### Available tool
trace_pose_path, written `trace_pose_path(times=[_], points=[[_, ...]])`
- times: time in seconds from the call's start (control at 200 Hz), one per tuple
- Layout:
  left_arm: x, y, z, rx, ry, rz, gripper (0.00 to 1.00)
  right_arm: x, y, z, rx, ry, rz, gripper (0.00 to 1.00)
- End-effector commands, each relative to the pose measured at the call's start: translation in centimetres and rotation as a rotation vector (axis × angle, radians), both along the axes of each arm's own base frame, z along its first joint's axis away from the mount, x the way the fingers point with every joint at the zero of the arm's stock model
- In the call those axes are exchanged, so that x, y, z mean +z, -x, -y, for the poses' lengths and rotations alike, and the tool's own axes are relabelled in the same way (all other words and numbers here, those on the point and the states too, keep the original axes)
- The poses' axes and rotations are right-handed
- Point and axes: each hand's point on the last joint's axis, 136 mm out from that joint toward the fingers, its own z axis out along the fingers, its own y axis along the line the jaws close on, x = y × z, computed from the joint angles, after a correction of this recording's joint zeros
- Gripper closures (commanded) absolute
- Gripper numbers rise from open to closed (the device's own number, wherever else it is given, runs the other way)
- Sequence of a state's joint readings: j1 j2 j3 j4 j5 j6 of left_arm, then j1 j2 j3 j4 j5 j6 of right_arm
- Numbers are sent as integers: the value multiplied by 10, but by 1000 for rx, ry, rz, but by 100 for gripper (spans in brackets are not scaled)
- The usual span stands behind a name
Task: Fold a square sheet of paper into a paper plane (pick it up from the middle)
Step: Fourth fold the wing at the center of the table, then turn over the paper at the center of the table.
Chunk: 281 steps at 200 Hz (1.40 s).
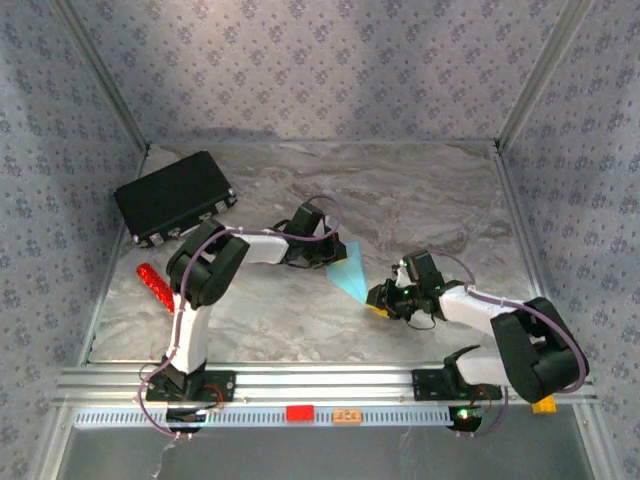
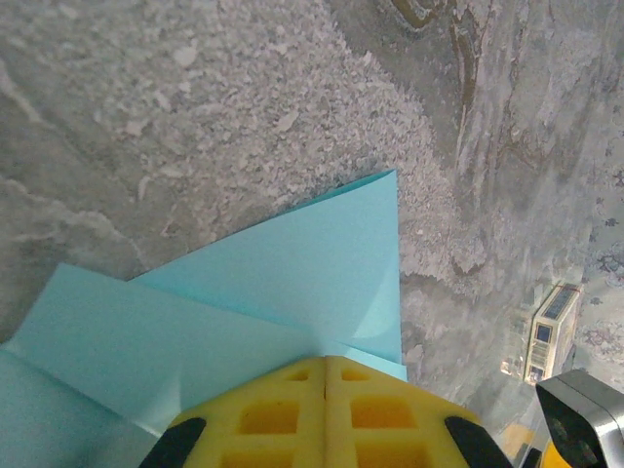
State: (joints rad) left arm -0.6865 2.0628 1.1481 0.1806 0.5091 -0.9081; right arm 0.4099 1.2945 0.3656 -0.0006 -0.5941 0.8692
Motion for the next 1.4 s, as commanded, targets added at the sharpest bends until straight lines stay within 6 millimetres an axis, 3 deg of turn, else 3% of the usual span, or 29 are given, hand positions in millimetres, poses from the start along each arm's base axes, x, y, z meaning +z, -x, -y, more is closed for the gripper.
trace_pose_path(times=[0.0, 0.12, 0.45, 0.979, 1.399], points=[[-28, 9, -21, 35, -92, -63, 95, -3, -2, -4, -1, -8, -20, 70], [-27, 8, -21, 36, -92, -63, 95, 2, -4, -7, 2, -27, -3, 71], [-34, 10, -24, 52, -105, -110, 96, 5, 4, 10, -14, 25, 6, 71], [-34, 11, -23, 57, -97, -115, 95, 0, -3, -3, -8, -45, -24, 70], [-31, 9, -23, 61, -88, -111, 95, 11, -16, -9, -17, -85, 44, 71]])
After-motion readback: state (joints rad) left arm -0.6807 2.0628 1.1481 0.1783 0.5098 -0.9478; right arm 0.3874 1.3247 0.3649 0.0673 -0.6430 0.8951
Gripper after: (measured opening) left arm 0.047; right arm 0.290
